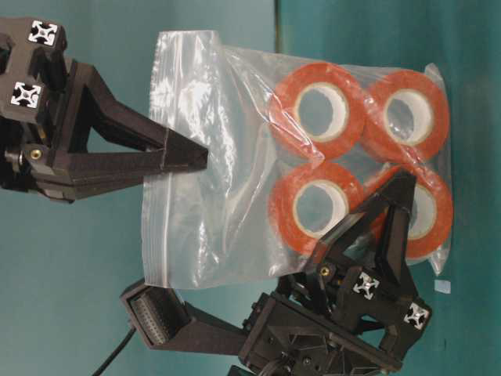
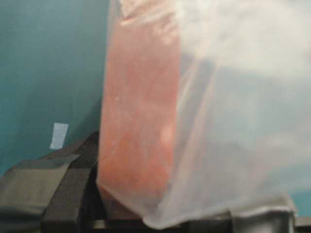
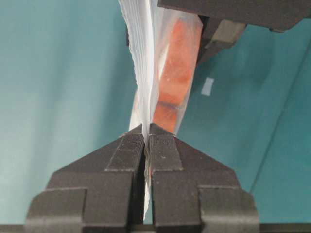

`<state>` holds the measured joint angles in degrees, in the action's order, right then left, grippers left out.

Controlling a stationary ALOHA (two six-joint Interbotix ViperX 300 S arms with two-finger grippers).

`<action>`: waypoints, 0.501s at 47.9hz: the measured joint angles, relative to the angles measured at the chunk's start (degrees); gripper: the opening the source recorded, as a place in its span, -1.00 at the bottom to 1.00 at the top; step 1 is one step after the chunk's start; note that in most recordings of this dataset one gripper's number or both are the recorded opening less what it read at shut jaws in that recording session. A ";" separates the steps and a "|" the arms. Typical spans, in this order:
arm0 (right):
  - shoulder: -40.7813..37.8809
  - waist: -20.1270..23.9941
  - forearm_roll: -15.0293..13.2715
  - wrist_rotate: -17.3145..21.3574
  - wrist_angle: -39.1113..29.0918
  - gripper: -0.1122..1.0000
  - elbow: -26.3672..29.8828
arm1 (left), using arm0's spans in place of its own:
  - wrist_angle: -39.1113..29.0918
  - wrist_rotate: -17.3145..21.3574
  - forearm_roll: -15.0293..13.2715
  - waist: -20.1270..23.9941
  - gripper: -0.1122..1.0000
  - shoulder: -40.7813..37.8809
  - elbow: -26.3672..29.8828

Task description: Hand over the clear zip bag and make it stand upright.

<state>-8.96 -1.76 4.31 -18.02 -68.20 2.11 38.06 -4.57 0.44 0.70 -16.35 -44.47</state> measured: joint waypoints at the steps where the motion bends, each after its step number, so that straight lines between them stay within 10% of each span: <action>1: 0.09 0.09 0.00 0.00 -0.09 -0.63 0.00 | 0.00 0.00 0.09 0.00 -0.32 0.09 0.00; 16: 0.09 0.44 0.00 0.00 0.00 0.72 -0.44 | -0.44 1.05 0.09 -0.18 -0.33 0.09 0.00; 24: 0.09 0.88 -0.09 0.00 0.09 0.74 -0.62 | -0.53 1.14 0.09 -0.18 -0.32 0.00 0.00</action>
<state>-8.88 -0.88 4.22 -18.02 -68.12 1.49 37.53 -3.43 0.53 0.53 -16.35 -44.47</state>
